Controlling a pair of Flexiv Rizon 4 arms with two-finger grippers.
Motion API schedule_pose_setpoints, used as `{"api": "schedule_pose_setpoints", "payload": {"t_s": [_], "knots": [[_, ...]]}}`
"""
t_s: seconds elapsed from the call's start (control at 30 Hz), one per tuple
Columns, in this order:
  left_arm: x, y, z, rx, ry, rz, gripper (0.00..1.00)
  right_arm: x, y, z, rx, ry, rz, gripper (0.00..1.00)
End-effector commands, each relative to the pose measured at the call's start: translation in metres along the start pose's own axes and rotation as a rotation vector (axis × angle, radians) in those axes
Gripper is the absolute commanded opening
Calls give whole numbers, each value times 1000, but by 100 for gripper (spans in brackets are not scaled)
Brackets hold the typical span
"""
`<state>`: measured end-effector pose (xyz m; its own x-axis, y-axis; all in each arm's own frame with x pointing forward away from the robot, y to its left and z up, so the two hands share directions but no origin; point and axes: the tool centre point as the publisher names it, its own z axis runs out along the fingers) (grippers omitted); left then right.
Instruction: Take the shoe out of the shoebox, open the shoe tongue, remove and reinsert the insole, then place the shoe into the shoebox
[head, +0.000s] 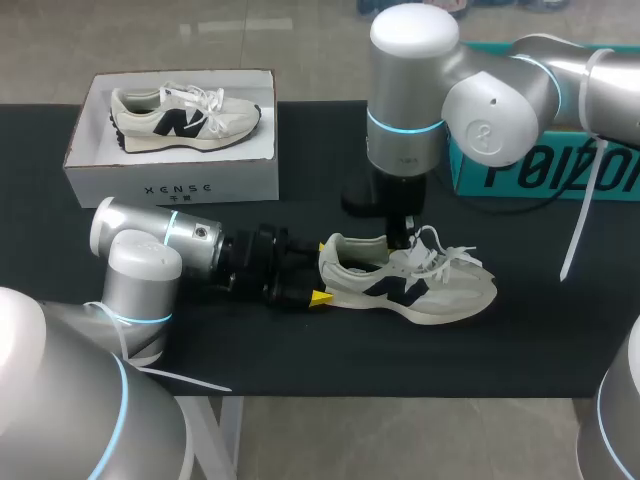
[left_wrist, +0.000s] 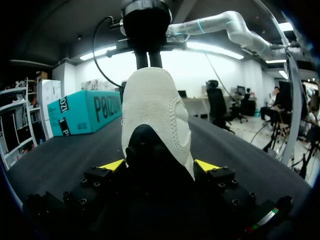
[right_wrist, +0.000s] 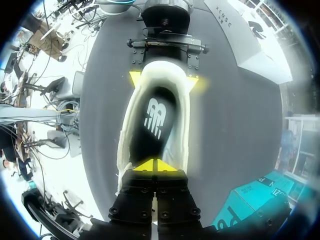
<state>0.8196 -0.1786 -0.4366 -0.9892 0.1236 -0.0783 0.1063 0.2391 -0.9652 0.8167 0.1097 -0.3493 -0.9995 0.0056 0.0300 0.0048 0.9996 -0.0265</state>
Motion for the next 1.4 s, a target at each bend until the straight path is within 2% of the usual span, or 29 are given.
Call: {"api": "schedule_pose_setpoints", "payload": {"t_s": [0.03,0.17,0.3,0.67,0.8,0.93,1.13,1.33,1.4], "knots": [[0,2,3,-2,-1,0,0,-1,6,9,12,10,5,14],[0,2,3,-2,-1,0,0,-2,6,16,13,16,12,35],[0,2,3,-2,-1,0,0,-3,6,21,13,21,18,39],[0,2,3,-2,-1,0,0,-2,6,25,35,4,35,41],[0,2,3,-2,-1,0,0,-4,8,37,36,9,45,45],[0,2,3,-2,-1,0,0,-5,10,51,29,26,53,43],[0,2,3,-2,-1,0,0,6,15,76,28,68,60,42],[0,2,3,-2,-1,0,0,23,16,91,33,99,72,42],[0,2,3,-2,-1,0,0,28,16,97,36,115,73,38]]}}
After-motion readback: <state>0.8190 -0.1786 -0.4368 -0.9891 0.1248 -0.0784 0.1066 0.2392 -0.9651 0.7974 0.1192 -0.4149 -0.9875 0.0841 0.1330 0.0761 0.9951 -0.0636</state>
